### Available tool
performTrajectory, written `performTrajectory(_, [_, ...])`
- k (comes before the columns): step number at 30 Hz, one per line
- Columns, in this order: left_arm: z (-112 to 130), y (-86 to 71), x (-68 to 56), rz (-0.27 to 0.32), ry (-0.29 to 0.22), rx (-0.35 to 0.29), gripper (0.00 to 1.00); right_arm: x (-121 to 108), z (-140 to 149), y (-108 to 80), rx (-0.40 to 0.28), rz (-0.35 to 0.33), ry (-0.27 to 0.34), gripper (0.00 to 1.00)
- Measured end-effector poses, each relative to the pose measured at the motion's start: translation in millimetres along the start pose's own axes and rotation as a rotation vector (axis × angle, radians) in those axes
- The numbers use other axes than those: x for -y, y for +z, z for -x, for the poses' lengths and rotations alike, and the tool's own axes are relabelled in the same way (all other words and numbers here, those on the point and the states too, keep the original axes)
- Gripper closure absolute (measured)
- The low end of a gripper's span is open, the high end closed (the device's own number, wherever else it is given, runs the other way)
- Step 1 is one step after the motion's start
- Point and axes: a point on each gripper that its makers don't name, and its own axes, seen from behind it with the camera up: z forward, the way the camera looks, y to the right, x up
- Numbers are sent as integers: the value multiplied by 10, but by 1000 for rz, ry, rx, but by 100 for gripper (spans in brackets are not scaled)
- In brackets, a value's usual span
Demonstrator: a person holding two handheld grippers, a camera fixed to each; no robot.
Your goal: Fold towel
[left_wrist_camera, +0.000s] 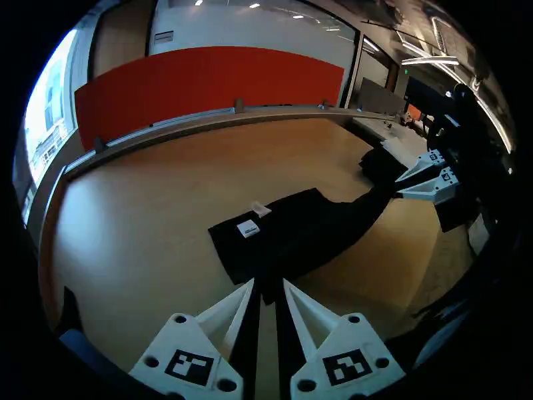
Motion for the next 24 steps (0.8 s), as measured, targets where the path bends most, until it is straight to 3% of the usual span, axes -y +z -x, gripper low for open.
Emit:
performTrajectory(12, [-19, -50, -28, 1, -3, 1, 86, 42, -35, -96, -11, -7, 23, 87])
performTrajectory(24, [-21, -27, -45, 2, -15, 2, 86, 28, 19, -53, 4, -10, 23, 87])
